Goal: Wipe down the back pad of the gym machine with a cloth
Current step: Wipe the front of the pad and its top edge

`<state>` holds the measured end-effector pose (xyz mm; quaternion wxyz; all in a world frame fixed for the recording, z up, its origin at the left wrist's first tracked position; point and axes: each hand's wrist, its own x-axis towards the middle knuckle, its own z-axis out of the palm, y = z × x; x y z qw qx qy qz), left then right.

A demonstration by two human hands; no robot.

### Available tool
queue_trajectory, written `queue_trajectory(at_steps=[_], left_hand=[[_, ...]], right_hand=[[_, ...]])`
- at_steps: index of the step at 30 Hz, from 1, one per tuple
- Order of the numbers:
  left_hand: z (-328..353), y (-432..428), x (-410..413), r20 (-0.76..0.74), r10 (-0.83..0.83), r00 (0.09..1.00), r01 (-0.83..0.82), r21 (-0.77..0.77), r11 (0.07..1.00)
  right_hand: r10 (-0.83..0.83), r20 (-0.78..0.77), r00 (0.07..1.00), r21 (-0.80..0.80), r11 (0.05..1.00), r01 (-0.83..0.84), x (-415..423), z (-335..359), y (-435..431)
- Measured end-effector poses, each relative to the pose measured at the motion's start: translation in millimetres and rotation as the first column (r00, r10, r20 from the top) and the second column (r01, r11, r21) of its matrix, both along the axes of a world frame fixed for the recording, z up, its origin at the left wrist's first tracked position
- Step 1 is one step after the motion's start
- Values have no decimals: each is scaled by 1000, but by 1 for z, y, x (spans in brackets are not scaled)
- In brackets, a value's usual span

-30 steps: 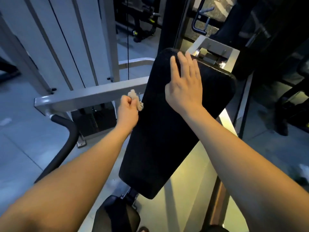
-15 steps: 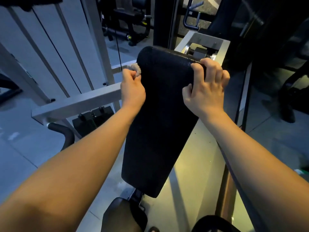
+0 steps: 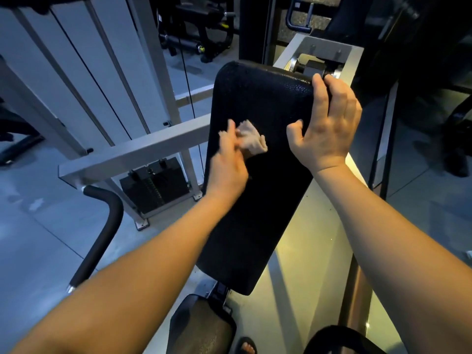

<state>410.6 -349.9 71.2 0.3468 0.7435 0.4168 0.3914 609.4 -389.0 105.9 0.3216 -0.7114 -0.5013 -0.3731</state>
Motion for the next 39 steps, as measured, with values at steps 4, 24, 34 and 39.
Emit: queue_trajectory(at_steps=[4, 24, 34, 39], left_hand=[[50, 50, -8, 262, 407, 875, -410, -46, 911], [-67, -22, -2, -84, -220, 972, 206, -150, 967], [-60, 9, 7, 29, 184, 983, -181, -70, 981], [-127, -41, -4, -206, -219, 954, 212, -54, 976]], right_hand=[[-6, -2, 1000, 7, 1000, 6, -1, 0, -1], [-86, -9, 996, -65, 994, 85, -11, 2, -5], [-112, 124, 986, -217, 967, 137, -10, -7, -15], [-108, 143, 984, -99, 987, 123, -5, -14, -6]])
